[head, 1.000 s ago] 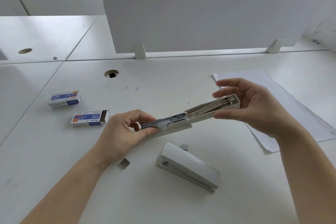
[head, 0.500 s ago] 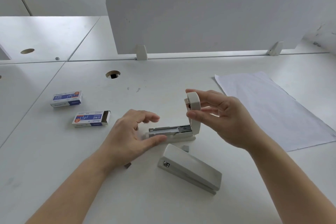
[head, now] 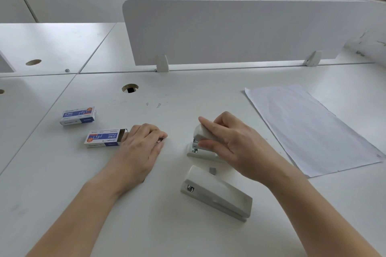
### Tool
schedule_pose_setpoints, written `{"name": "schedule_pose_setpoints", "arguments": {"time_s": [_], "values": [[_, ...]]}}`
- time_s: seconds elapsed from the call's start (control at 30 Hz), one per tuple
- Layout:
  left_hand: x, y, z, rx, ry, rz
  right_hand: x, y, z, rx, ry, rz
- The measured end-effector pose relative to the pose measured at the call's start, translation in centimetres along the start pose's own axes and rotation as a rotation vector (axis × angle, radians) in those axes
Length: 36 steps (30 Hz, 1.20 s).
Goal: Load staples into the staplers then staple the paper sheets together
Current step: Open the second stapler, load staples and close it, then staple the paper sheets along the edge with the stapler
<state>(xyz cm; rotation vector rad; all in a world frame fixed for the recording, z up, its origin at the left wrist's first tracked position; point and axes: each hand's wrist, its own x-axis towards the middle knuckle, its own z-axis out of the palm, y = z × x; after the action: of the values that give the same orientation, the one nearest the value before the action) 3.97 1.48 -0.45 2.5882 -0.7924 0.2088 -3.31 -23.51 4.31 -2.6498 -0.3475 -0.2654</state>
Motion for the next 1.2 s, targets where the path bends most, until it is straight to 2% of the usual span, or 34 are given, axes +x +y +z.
{"name": "schedule_pose_setpoints", "arguments": {"time_s": [0.23, 0.37, 0.43, 0.53, 0.67, 0.77, 0.83, 0.93, 1.03, 1.13, 1.2], "values": [[0.6, -0.1, 0.6, -0.031, 0.099, -0.030, -0.1, 0.2, 1.1, 0.014, -0.075, 0.061], [0.7, 0.4, 0.7, -0.028, 0.189, -0.078, -0.4, 0.4, 1.4, -0.100, -0.133, 0.007], [0.9, 0.9, 0.5, -0.018, 0.230, -0.108, -0.4, 0.6, 1.4, -0.064, -0.116, 0.010], [1.0, 1.6, 0.2, -0.055, 0.285, -0.130, -1.1, 1.2, 0.7, 0.120, -0.004, 0.095], [1.7, 3.1, 0.1, -0.133, 0.297, -0.118, -3.3, 2.0, -1.9, 0.463, 0.286, 0.254], [4.0, 6.2, 0.0, -0.338, 0.181, -0.088, -5.5, 3.1, -4.1, 0.563, 0.409, 0.383], [6.1, 9.5, 0.1, -0.353, 0.033, 0.021, -7.1, 4.2, -4.9, 0.550, 0.462, 0.468], [9.2, 15.0, 1.2, -0.181, -0.206, 0.286, -9.5, 5.5, -5.8, 0.553, 0.548, 0.569], [10.7, 19.2, 3.1, 0.025, -0.428, 0.471, -11.5, 6.4, -6.5, 0.558, 0.626, 0.625], [10.7, 20.7, 4.9, 0.207, -0.636, 0.539, -12.9, 7.0, -7.3, 0.565, 0.681, 0.661], [10.5, 20.3, 5.1, 0.263, -0.644, 0.529, -13.4, 7.3, -7.6, 0.550, 0.685, 0.671]]}}
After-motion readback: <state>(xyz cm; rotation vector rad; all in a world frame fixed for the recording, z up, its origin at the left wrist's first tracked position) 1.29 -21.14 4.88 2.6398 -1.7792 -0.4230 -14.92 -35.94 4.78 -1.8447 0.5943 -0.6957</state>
